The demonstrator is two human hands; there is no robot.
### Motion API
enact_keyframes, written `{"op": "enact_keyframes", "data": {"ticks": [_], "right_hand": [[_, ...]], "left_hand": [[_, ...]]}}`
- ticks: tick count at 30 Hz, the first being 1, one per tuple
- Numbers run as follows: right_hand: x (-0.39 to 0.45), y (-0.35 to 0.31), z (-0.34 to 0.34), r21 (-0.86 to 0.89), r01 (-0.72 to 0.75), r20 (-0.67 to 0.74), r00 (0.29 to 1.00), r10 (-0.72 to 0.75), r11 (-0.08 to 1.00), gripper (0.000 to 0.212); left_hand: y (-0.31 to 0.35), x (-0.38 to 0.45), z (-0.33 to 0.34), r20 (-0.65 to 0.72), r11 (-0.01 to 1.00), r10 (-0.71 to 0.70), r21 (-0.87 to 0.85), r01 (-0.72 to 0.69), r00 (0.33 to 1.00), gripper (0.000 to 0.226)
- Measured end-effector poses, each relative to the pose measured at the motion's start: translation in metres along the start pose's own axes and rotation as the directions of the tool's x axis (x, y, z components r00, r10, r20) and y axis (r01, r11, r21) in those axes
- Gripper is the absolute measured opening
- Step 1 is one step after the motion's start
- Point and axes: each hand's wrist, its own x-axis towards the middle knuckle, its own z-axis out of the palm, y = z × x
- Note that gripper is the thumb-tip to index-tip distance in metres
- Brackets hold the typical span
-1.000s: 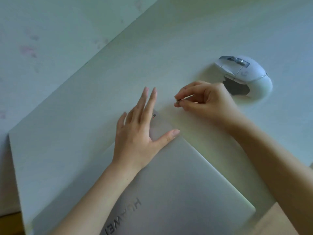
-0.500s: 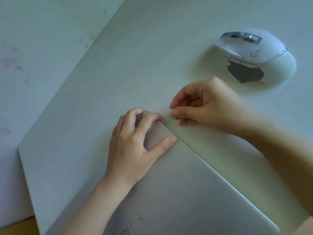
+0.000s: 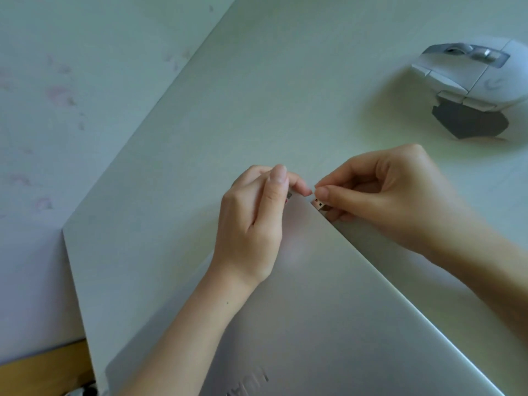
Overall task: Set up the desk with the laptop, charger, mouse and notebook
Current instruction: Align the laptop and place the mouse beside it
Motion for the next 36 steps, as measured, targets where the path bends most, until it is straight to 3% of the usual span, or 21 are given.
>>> {"op": "enact_keyframes", "data": {"ticks": [3,6,10,12,14,18,26,31,36], "right_hand": [[-0.003,0.000,0.001,0.016,0.006,0.032,0.999,-0.006,1.000,0.003],[-0.004,0.005,0.006,-0.121,0.048,0.014,0.999,-0.047,0.991,0.007],[-0.013,0.008,0.013,-0.399,0.273,0.087,0.962,-0.260,0.875,0.029],[-0.020,0.008,0.015,-0.434,0.348,0.155,0.938,-0.311,0.831,0.034],[-0.023,0.010,0.015,-0.464,0.333,0.173,0.943,-0.285,0.821,0.041],[-0.027,0.015,0.015,-0.519,0.277,0.222,0.957,-0.186,0.809,0.071],[-0.039,0.024,0.029,-0.494,0.309,0.216,0.949,-0.230,0.813,0.079],[-0.051,0.022,0.032,-0.787,0.311,0.166,0.938,-0.303,0.532,0.063],[-0.056,0.009,0.010,-0.938,0.242,0.144,0.924,-0.355,0.250,0.049]], "left_hand": [[0.000,0.001,-0.003,-0.018,1.000,0.001,0.020,-0.001,1.000,0.044],[-0.001,0.002,-0.002,-0.023,0.999,-0.003,0.047,0.004,1.000,0.044],[-0.006,-0.001,0.002,-0.024,0.985,0.014,0.171,-0.010,1.000,0.040],[-0.007,-0.008,0.001,-0.045,0.957,0.069,0.287,-0.053,0.997,0.036],[-0.008,-0.020,-0.001,-0.027,0.921,0.111,0.379,-0.093,0.993,0.044],[-0.011,-0.045,0.002,0.157,0.792,0.091,0.587,-0.167,0.983,0.070],[-0.014,-0.046,0.006,0.212,0.764,0.048,0.622,-0.173,0.976,0.077],[-0.015,-0.047,0.007,0.186,0.777,0.073,0.605,-0.173,0.980,0.075],[-0.015,-0.052,0.011,0.146,0.779,0.045,0.614,-0.126,0.988,0.069]]}}
